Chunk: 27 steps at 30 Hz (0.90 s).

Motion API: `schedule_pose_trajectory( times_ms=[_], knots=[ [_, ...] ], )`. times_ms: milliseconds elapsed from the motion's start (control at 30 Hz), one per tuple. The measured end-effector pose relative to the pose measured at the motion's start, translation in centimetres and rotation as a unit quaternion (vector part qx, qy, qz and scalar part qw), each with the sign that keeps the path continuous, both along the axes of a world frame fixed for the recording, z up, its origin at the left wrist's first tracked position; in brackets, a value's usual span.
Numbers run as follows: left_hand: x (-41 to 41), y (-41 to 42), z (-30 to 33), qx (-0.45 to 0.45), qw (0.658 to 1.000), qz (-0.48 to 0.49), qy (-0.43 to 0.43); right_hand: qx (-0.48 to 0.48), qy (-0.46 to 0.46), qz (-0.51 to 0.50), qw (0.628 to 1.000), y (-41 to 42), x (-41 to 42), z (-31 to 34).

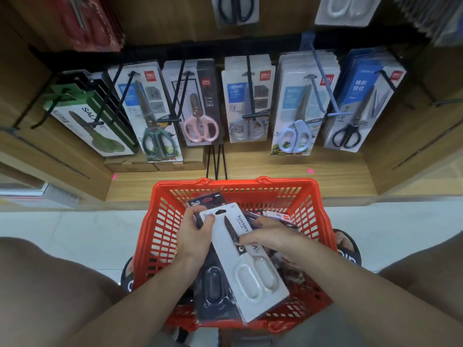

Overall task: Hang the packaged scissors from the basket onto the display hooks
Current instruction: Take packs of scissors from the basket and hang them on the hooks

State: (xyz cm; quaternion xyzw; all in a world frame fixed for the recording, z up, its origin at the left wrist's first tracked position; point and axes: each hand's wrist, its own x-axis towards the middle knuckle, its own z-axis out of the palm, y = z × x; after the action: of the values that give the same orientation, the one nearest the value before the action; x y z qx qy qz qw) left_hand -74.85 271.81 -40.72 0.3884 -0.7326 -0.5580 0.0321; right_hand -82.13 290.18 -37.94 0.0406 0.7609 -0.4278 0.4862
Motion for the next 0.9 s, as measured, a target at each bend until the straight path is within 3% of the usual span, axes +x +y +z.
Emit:
schedule_pose_trajectory(
  times_ms=[133, 333, 700, 800, 900],
  knots=[
    [0.3, 0.1, 2.8, -0.025, 0.998, 0.003, 0.064, -0.034, -0.047, -0.024, 0.998, 0.1, 0.7, 2.1],
    [0.1, -1.1, 8.3, -0.066, 0.983, -0.013, 0.17, -0.149, -0.042, -0.034, 0.987, 0.0, 2.3, 6.0],
    [-0.7, -1.1, 19.7, -0.131, 0.934, -0.095, 0.318, -0.294, 0.08, -0.139, 0.942, 0.9, 3.7, 13.0],
    [-2.8, -0.6, 23.4, -0.192, 0.907, -0.108, 0.358, -0.332, 0.113, -0.176, 0.92, 2.2, 2.4, 15.7],
    [-5.6, -0.1, 26.2, -0.197, 0.892, -0.115, 0.389, -0.367, 0.142, -0.215, 0.894, 3.9, 0.7, 18.2]
  ],
)
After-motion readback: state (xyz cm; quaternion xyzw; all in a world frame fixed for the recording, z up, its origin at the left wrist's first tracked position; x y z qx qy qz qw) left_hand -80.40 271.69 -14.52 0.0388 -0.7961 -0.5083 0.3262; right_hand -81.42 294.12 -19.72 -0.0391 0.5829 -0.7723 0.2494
